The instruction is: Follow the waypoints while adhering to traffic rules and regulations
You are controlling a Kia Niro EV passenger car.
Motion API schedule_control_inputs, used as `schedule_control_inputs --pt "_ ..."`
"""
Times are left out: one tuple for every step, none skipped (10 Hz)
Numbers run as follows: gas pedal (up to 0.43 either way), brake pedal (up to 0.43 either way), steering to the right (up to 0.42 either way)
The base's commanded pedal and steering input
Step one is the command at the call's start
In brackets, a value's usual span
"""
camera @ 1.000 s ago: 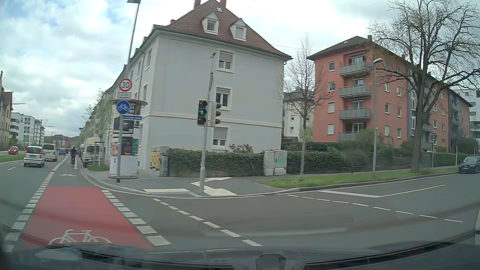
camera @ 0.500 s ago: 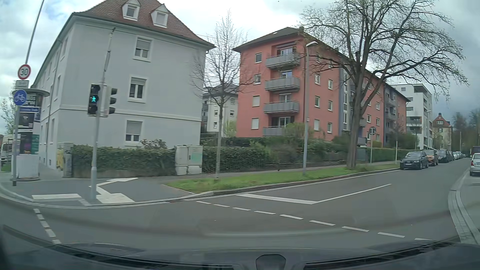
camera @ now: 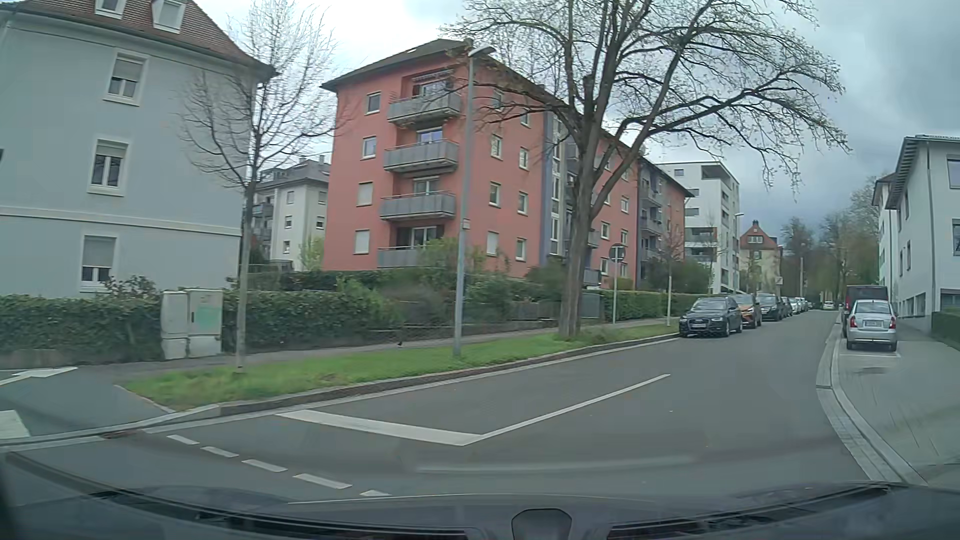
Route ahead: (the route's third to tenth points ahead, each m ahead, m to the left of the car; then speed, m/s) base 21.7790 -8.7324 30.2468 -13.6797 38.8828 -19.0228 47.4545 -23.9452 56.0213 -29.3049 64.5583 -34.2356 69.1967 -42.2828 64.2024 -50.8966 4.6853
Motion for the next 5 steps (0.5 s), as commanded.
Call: schedule_control_inputs --pt "0.177 0.0 0.373" --pt "0.189 0.0 0.355" --pt "0.189 0.0 0.334" --pt "0.197 0.0 0.313" --pt "0.209 0.0 0.296"
